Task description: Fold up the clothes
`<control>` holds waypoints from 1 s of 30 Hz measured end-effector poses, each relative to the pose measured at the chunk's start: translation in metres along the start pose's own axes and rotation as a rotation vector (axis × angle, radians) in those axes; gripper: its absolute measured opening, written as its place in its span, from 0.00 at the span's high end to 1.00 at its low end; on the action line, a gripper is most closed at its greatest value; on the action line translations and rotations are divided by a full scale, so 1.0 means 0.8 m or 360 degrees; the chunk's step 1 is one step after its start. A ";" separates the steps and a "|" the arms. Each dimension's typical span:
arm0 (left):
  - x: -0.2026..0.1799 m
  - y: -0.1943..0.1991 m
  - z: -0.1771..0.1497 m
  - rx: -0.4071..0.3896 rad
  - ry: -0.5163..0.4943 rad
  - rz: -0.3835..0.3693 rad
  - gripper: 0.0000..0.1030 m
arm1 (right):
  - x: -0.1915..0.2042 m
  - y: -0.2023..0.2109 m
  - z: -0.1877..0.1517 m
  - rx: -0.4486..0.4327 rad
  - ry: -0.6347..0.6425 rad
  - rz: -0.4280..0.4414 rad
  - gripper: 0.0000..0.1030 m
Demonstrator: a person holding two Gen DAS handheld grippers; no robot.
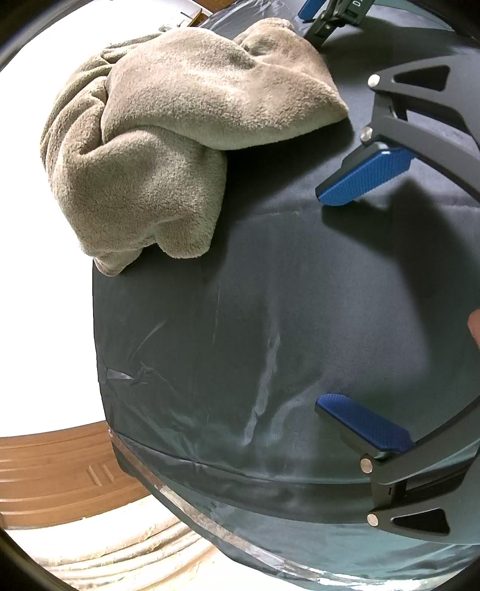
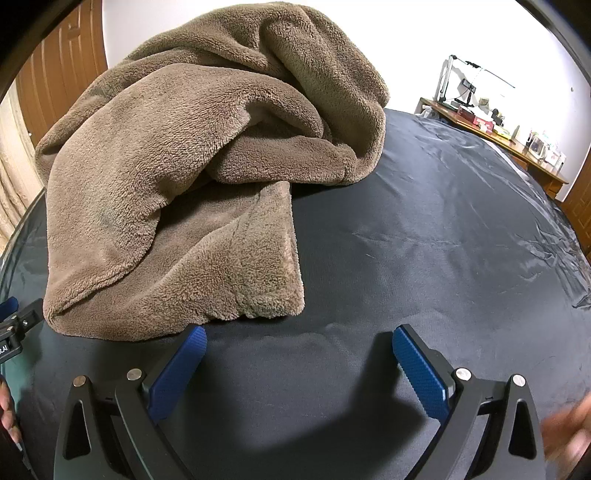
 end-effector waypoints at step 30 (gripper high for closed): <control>0.001 0.004 0.001 -0.0001 -0.0001 0.0001 0.01 | -0.003 0.002 -0.001 0.0000 0.0003 0.0007 0.01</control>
Point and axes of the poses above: each gripper's, at about its wrist camera, not at the fingertips, and y roughly against the way its jaws point, x to its left, z to its top, the point moved 4 cm from there along -y, roughly the way its jaws point, and after that the axes turned 2 degrees about -x, right-handed, at the moved point
